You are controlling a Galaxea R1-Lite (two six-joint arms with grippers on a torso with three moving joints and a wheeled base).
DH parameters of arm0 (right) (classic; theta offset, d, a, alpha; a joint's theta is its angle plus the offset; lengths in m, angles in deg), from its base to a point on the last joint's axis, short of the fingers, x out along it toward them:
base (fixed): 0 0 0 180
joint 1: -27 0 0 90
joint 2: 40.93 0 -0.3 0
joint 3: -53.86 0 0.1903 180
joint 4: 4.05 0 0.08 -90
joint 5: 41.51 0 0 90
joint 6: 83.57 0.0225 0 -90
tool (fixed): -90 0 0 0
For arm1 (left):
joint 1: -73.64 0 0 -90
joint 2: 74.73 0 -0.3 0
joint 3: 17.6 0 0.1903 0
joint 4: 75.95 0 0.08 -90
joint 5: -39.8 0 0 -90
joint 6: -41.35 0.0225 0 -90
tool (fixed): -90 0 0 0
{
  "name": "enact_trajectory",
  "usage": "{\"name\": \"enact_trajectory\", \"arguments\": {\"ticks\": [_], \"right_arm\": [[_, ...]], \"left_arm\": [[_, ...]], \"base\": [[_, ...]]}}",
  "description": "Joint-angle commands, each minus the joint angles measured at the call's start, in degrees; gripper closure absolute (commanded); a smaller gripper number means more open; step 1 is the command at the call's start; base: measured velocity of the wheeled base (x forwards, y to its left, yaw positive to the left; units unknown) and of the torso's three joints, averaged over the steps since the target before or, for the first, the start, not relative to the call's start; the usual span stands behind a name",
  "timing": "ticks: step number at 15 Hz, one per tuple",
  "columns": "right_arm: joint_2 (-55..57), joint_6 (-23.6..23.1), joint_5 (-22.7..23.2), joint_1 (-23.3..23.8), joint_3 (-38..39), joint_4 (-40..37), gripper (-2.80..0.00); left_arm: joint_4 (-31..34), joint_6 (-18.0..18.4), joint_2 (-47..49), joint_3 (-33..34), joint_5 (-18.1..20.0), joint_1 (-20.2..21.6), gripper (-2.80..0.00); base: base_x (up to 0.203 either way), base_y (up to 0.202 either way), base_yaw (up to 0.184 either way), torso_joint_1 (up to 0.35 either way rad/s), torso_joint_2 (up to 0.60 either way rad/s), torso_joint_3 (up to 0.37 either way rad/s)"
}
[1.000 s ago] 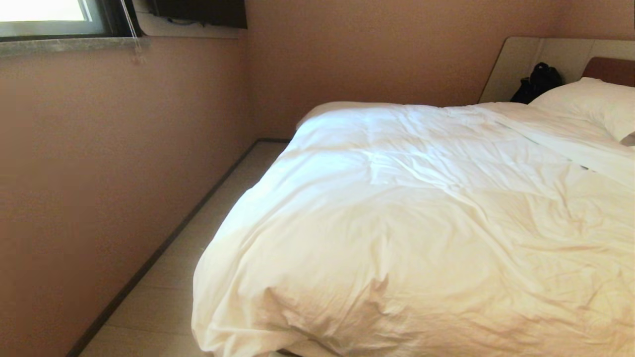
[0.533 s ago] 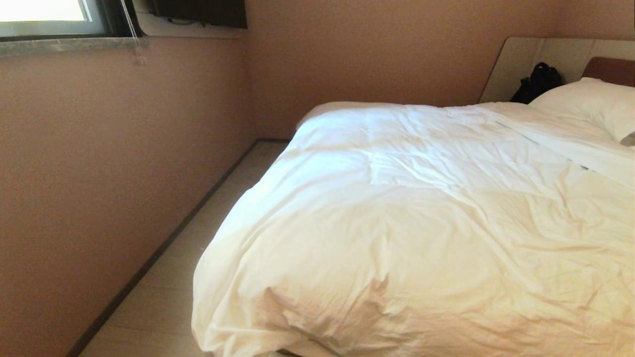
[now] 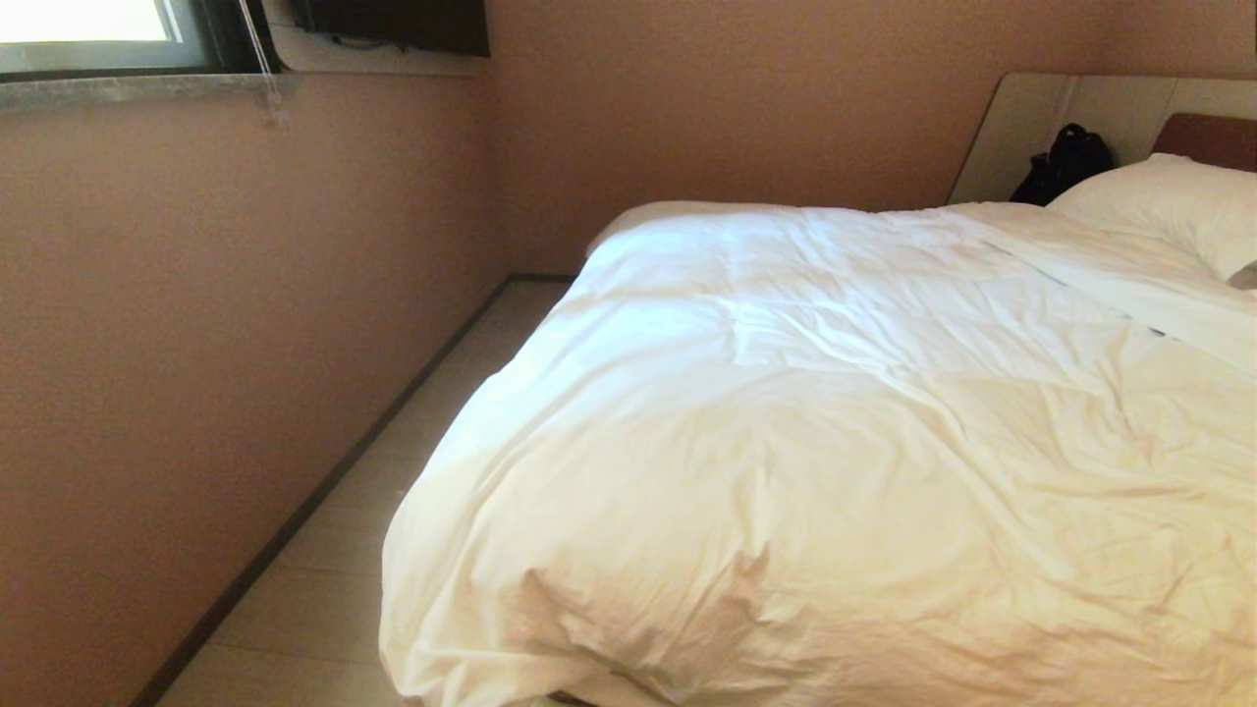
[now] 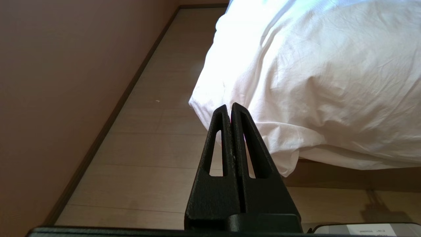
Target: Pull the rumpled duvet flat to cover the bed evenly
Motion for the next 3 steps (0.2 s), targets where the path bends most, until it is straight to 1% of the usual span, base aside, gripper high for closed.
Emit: {"name": "enact_trajectory", "arguments": {"ticks": [1,3], "right_arm": [[0.0,0.0,0.0,0.0,0.0,0.0,0.0],[0.0,0.0,0.0,0.0,0.0,0.0,0.0]], "left_arm": [[0.0,-0.1,0.0,0.0,0.0,0.0,0.0],[0.0,0.1,0.0,0.0,0.0,0.0,0.0]], "base": [[0.0,0.0,0.0,0.0,0.0,0.0],[0.0,0.0,0.0,0.0,0.0,0.0]]}}
